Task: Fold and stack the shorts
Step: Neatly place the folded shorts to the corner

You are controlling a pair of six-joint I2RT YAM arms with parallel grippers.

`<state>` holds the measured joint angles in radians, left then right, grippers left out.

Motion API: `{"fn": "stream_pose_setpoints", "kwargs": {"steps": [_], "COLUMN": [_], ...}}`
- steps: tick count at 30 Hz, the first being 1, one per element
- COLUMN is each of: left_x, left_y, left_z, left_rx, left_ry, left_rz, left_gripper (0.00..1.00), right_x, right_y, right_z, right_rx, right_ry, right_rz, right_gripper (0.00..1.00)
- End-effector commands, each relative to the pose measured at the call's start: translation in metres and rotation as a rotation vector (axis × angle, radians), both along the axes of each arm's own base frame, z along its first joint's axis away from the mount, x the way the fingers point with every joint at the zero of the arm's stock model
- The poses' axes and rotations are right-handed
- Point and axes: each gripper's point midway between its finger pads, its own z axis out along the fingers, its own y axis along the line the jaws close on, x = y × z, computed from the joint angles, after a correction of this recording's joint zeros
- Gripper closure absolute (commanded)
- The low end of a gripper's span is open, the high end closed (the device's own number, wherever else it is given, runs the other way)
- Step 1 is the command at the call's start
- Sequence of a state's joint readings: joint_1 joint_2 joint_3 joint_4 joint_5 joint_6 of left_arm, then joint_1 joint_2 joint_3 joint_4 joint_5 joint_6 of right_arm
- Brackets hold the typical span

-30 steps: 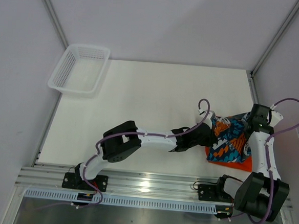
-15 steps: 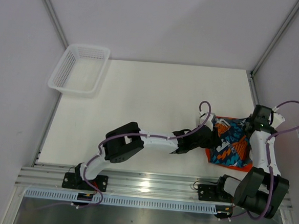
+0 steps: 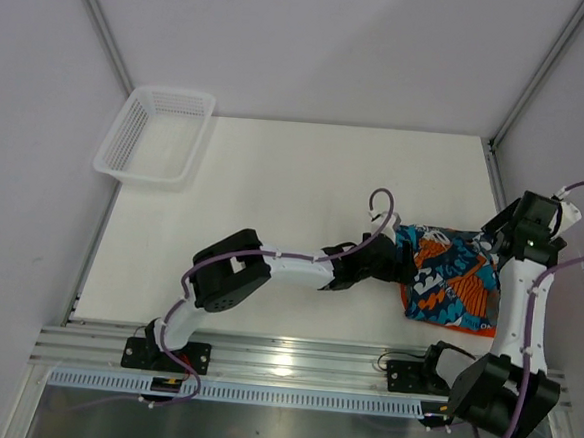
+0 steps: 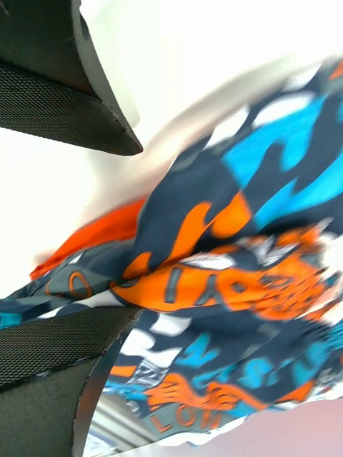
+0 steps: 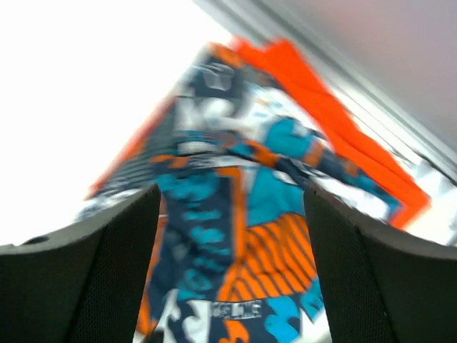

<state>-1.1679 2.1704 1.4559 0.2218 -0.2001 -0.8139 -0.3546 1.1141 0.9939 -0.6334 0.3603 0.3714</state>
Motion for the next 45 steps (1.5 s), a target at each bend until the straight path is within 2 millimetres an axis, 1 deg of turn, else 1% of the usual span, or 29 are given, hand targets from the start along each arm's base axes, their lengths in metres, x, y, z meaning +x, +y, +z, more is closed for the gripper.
{"fn": "stream_pose_setpoints", "kwargs": {"steps": [1,2,3,4,5,6,7,9,10,11,12,13,14,16,17,18,19,23,24,26,28,30,34,35,37,38,39,42,45], "left_x": [0.017,0.017,0.018,0.018,0.018,0.018,0.018,0.019,0.017,0.017,0.018,0.018,0.02,0.02,0.022,0.024,0.024,0.029,0.03,0.03,0.031,0.03,0.032,0.032,0.032,0.032,0.033,0.034,0.034], "left_y": [0.007,0.007,0.008,0.006,0.004,0.003,0.003,0.003,0.002,0.002,0.003,0.004,0.006,0.01,0.014,0.016,0.02,0.033,0.034,0.039,0.039,0.039,0.04,0.04,0.039,0.039,0.039,0.038,0.038], "left_z": [0.053,0.053,0.052,0.054,0.055,0.056,0.056,0.056,0.058,0.06,0.061,0.063,0.064,0.069,0.068,0.076,0.071,0.082,0.086,0.089,0.091,0.092,0.092,0.092,0.095,0.092,0.093,0.094,0.095], "left_rx": [-0.098,-0.094,-0.093,-0.101,-0.102,-0.105,-0.106,-0.11,-0.111,-0.111,-0.11,-0.109,-0.108,-0.112,-0.11,-0.12,-0.11,-0.114,-0.12,-0.118,-0.117,-0.118,-0.113,-0.111,-0.111,-0.104,-0.104,-0.104,-0.107], "left_ry": [-0.028,-0.035,-0.037,-0.038,-0.043,-0.044,-0.045,-0.047,-0.052,-0.055,-0.059,-0.066,-0.069,-0.077,-0.078,-0.088,-0.085,-0.105,-0.113,-0.124,-0.128,-0.129,-0.133,-0.134,-0.14,-0.139,-0.14,-0.14,-0.139], "left_rz": [0.02,0.012,0.011,0.007,0.0,-0.003,-0.003,-0.008,-0.019,-0.022,-0.02,-0.023,-0.015,-0.009,-0.003,0.001,0.005,0.026,0.029,0.033,0.035,0.035,0.035,0.035,0.032,0.033,0.036,0.036,0.035], "left_gripper": [0.15,0.15,0.15,0.15,0.15,0.15,0.15,0.15,0.15,0.15,0.15,0.15,0.15,0.15,0.15,0.15,0.15,0.15,0.15,0.15,0.15,0.15,0.15,0.15,0.15,0.15,0.15,0.15,0.15], "right_x": [0.015,0.02,0.025,0.025,0.027,0.032,0.029,0.033,0.031,0.032,0.036,0.035,0.038,0.037,0.035,0.036,0.036,0.03,0.024,0.023,0.02,0.02,0.026,0.025,0.027,0.025,0.023,0.02,0.022], "right_y": [0.039,0.061,0.072,0.082,0.096,0.102,0.11,0.123,0.129,0.132,0.138,0.141,0.141,0.141,0.141,0.137,0.136,0.12,0.12,0.113,0.113,0.112,0.111,0.112,0.11,0.112,0.114,0.12,0.133], "right_z": [0.024,0.025,0.033,0.025,0.027,0.041,0.028,0.043,0.028,0.028,0.042,0.03,0.035,0.03,0.016,0.02,0.012,-0.03,-0.051,-0.079,-0.094,-0.099,-0.078,-0.078,-0.052,-0.051,-0.034,-0.004,0.012], "right_rx": [0.135,0.231,0.278,0.334,0.406,0.433,0.49,0.56,0.615,0.644,0.67,0.707,0.691,0.719,0.736,0.699,0.715,0.711,0.732,0.74,0.756,0.77,0.743,0.757,0.686,0.699,0.659,0.628,0.651], "right_ry": [-0.171,-0.222,-0.293,-0.313,-0.363,-0.453,-0.466,-0.588,-0.594,-0.625,-0.706,-0.705,-0.748,-0.78,-0.776,-0.823,-0.828,-0.851,-0.826,-0.775,-0.753,-0.756,-0.793,-0.775,-0.813,-0.795,-0.823,-0.85,-0.854], "right_rz": [0.221,0.315,0.344,0.378,0.439,0.462,0.474,0.531,0.533,0.546,0.598,0.594,0.623,0.616,0.595,0.611,0.598,0.503,0.46,0.391,0.36,0.352,0.409,0.405,0.459,0.452,0.483,0.524,0.574], "right_gripper": [0.18,0.17,0.17,0.17,0.17,0.17,0.17,0.16,0.15,0.14,0.13,0.11,0.1,0.09,0.08,0.07,0.07,0.08,0.09,0.09,0.09,0.1,0.1,0.09,0.08,0.07,0.07,0.06,0.06]}}
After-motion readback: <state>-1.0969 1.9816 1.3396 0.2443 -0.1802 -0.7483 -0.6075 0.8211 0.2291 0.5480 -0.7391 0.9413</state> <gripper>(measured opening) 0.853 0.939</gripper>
